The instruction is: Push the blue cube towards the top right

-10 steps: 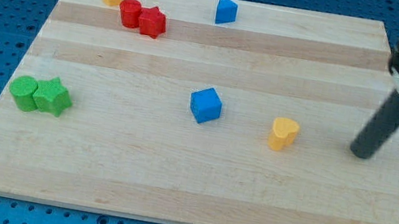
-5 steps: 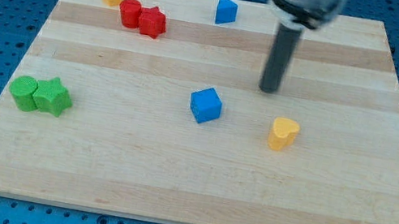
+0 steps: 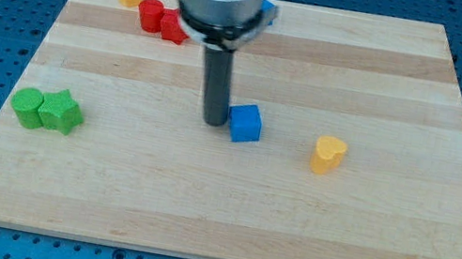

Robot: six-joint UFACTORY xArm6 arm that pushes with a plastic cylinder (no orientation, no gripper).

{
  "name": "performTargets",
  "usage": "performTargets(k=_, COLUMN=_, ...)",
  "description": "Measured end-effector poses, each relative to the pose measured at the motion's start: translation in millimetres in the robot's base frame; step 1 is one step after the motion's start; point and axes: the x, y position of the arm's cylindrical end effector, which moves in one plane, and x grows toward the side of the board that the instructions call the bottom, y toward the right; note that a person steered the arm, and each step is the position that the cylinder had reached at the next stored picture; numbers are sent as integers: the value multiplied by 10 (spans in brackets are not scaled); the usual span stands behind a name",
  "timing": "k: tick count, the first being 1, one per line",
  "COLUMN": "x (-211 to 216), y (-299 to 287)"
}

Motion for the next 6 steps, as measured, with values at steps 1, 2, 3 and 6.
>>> performTargets(k=1, x=76, y=3)
performTargets(k=2, x=242, y=-230)
performTargets(k=3, x=311, y=-66)
performTargets(k=6, x=-220, y=665)
